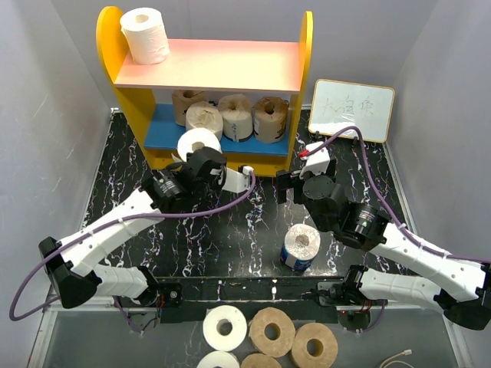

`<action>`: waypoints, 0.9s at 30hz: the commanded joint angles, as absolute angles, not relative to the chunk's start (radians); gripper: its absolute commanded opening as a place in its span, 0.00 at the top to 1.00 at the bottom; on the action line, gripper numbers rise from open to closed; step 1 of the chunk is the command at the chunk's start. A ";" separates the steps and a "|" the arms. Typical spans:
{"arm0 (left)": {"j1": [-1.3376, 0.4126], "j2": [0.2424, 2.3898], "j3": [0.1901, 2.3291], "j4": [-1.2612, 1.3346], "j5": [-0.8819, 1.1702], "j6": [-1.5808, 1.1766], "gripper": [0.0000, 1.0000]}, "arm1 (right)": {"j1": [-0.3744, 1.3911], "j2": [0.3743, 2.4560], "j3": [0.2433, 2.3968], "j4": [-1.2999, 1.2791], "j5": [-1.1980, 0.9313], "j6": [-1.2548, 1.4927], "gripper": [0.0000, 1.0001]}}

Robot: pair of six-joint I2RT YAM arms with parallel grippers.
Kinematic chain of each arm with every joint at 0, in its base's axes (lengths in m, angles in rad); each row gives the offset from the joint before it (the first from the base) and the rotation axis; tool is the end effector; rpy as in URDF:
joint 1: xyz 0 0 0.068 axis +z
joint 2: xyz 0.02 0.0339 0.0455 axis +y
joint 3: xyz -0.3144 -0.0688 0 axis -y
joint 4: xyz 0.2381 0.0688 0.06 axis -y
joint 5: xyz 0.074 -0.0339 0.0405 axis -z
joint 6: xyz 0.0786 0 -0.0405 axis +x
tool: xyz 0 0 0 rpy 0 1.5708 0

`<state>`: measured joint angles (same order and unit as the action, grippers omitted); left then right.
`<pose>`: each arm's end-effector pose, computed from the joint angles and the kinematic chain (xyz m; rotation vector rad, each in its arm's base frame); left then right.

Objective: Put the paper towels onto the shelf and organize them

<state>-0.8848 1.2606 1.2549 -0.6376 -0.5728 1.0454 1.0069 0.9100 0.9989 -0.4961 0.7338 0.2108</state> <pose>0.2069 -0.1854 0.3875 1.5968 1.4933 0.7217 0.1409 0.1244 0.3902 -0.2804 1.8497 0.1105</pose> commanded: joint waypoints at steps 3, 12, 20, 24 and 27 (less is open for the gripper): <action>-0.899 1.236 1.492 -0.672 -0.682 1.209 1.00 | 1.007 0.909 1.034 -0.432 0.739 0.213 0.08; -0.900 1.306 1.766 -0.782 -0.689 1.248 1.00 | 1.008 0.884 1.033 -0.432 0.747 0.200 0.08; -0.900 1.356 1.938 -0.731 -0.724 1.342 1.00 | 1.007 0.858 1.020 -0.434 0.746 0.201 0.08; -0.900 1.375 1.981 -0.665 -0.736 1.417 1.00 | 1.006 0.850 1.019 -0.434 0.746 0.200 0.08; -0.900 1.424 2.048 -0.642 -0.732 1.451 1.00 | 1.008 0.850 1.020 -0.433 0.744 0.198 0.08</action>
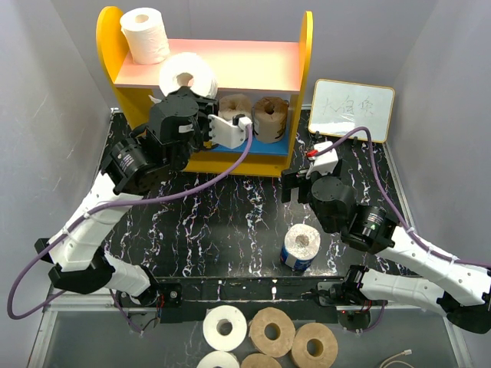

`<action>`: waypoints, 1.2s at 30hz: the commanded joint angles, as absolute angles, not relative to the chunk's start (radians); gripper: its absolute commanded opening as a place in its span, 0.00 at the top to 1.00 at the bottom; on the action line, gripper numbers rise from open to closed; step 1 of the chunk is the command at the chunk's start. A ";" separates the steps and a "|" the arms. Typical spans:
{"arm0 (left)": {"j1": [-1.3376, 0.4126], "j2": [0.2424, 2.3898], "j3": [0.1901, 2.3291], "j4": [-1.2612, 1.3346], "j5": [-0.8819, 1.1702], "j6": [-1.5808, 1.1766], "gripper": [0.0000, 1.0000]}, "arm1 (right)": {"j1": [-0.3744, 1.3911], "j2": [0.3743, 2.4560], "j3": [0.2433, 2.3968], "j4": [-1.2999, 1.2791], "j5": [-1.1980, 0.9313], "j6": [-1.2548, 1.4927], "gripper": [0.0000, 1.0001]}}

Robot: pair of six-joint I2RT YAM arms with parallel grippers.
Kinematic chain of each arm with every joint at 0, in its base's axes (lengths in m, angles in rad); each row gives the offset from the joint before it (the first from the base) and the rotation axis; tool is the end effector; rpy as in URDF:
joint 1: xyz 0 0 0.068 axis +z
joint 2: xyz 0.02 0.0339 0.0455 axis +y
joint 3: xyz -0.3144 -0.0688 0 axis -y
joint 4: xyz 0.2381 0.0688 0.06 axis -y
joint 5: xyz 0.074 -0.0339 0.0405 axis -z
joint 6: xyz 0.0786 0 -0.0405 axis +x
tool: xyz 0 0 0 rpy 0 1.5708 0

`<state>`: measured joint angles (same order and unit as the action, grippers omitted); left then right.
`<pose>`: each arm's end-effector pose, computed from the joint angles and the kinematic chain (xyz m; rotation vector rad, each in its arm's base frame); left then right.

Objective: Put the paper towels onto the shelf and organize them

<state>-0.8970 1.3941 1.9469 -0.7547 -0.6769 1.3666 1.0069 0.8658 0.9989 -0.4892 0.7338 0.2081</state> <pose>0.2059 -0.1790 0.5720 1.3720 1.2002 0.9324 0.1345 0.1142 0.3979 -0.2532 1.8175 0.1439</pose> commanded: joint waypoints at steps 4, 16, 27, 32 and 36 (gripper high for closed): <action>-0.899 1.512 2.201 -0.632 -0.719 1.480 1.00 | 1.007 0.847 1.013 -0.431 0.738 0.201 0.08; -0.718 1.720 2.471 -0.741 -0.569 1.434 1.00 | 1.008 0.793 0.974 -0.420 0.741 0.230 0.09; -0.603 1.758 2.451 -0.743 -0.465 1.408 1.00 | 1.007 0.778 0.962 -0.418 0.754 0.229 0.09; -0.604 1.761 2.442 -0.737 -0.454 1.410 1.00 | 1.007 0.783 0.948 -0.404 0.749 0.229 0.09; -0.603 1.758 2.424 -0.703 -0.456 1.432 1.00 | 1.007 0.791 0.945 -0.399 0.749 0.225 0.09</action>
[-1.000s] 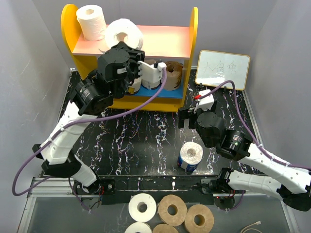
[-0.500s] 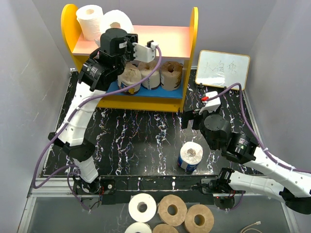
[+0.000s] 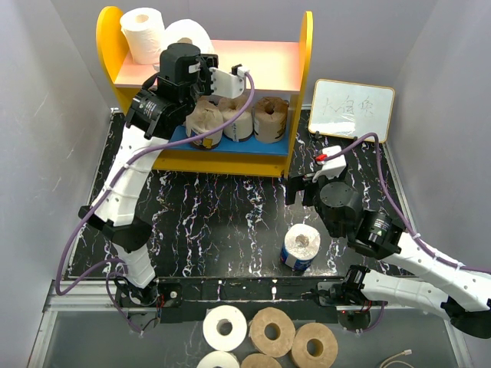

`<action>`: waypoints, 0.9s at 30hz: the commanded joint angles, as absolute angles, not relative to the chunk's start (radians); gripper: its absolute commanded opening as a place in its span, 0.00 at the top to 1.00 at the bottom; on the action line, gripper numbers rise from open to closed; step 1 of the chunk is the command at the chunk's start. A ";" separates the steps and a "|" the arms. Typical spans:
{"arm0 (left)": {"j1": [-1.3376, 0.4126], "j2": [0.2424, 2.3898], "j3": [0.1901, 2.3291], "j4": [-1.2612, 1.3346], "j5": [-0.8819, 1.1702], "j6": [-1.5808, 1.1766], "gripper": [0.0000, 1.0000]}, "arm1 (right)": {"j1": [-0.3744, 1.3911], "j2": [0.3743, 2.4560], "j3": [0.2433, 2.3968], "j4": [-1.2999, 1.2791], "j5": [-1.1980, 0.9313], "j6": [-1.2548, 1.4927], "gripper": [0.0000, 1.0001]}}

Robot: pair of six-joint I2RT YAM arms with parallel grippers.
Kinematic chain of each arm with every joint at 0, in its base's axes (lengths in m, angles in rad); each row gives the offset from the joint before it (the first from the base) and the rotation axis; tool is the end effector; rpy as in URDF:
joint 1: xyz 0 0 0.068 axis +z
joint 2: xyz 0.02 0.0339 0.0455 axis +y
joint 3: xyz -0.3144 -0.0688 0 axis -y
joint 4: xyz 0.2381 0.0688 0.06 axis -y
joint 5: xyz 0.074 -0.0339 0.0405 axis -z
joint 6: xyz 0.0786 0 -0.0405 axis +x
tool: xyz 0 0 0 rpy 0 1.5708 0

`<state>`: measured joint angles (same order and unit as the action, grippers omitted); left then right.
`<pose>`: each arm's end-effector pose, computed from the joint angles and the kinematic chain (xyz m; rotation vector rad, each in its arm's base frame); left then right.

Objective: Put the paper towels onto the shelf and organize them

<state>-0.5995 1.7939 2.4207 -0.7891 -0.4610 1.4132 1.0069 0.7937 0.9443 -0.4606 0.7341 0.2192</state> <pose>0.3415 -0.1910 0.5850 1.3189 1.2566 0.9857 0.1257 0.1003 0.3923 -0.2164 1.7900 0.1830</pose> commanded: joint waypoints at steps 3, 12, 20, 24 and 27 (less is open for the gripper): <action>-0.604 1.746 2.396 -0.634 -0.459 1.441 0.77 | 1.007 0.796 0.950 -0.400 0.749 0.223 0.09; -0.604 1.738 2.356 -0.435 -0.462 1.545 0.49 | 1.007 0.787 0.950 -0.398 0.757 0.217 0.08; -0.603 1.764 2.398 -0.340 -0.464 1.591 0.42 | 1.007 0.782 0.959 -0.398 0.762 0.210 0.08; -0.603 1.750 2.404 -0.243 -0.486 1.538 0.02 | 1.008 0.782 0.953 -0.402 0.767 0.205 0.07; -0.603 1.699 2.418 -0.364 -0.507 1.279 0.02 | 1.007 0.809 0.967 -0.461 0.755 0.185 0.04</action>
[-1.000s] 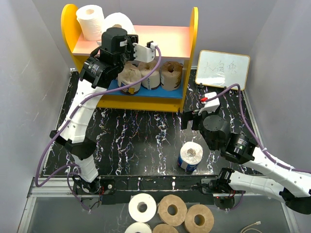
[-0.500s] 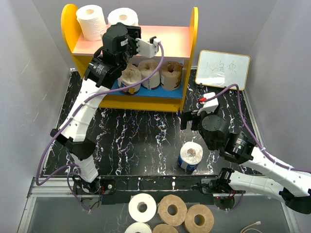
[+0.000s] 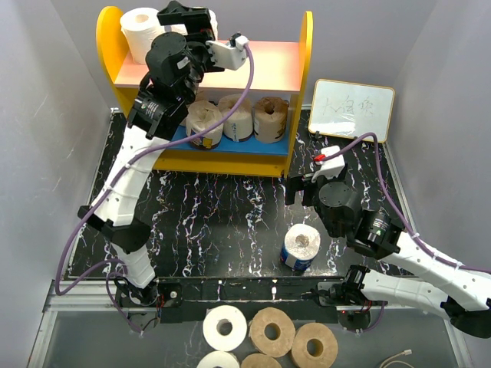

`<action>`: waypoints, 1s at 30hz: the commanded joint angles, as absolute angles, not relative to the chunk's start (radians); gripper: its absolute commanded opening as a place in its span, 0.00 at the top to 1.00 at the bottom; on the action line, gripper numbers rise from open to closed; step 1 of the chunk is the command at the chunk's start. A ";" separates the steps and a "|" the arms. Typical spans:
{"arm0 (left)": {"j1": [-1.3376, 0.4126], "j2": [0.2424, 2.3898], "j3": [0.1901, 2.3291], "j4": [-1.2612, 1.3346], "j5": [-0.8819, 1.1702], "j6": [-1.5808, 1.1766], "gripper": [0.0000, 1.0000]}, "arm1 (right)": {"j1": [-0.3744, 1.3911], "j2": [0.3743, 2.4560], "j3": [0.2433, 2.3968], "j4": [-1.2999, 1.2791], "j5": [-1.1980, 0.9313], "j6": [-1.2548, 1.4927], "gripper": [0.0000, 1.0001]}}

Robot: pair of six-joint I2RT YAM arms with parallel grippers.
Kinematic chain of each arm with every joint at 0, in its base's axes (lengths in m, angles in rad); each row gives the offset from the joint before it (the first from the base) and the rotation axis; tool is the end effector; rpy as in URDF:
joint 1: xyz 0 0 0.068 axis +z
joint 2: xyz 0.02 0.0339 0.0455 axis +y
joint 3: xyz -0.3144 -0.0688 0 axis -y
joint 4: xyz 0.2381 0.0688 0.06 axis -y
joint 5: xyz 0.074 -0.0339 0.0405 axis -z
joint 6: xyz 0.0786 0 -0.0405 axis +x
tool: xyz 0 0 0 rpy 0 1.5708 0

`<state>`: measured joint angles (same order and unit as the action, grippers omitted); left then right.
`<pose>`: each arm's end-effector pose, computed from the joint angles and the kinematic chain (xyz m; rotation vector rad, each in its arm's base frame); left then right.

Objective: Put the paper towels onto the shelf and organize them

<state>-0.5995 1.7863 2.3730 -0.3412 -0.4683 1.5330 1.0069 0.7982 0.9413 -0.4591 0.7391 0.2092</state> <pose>0.3438 -0.1920 0.6374 1.0010 1.0331 1.0863 0.1266 0.1012 0.3909 -0.2252 1.7916 0.1675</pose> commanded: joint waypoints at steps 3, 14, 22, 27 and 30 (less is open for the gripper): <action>-0.598 1.568 2.285 -0.588 -0.442 1.029 0.02 | 1.007 0.931 1.049 -0.674 0.716 0.200 0.03; -0.598 1.288 1.753 -1.054 0.184 0.703 0.02 | 1.009 1.174 1.305 -1.163 0.798 0.493 0.04; -0.762 1.337 1.527 -0.878 0.366 0.501 0.02 | 1.009 0.617 1.068 -0.653 1.048 0.534 0.02; -0.915 1.395 1.465 -0.712 0.441 0.409 0.02 | 1.019 0.382 0.915 -0.398 1.171 0.364 0.02; -0.972 1.383 1.402 -0.569 0.491 0.392 0.01 | 1.050 0.397 0.935 -0.460 1.237 0.327 0.01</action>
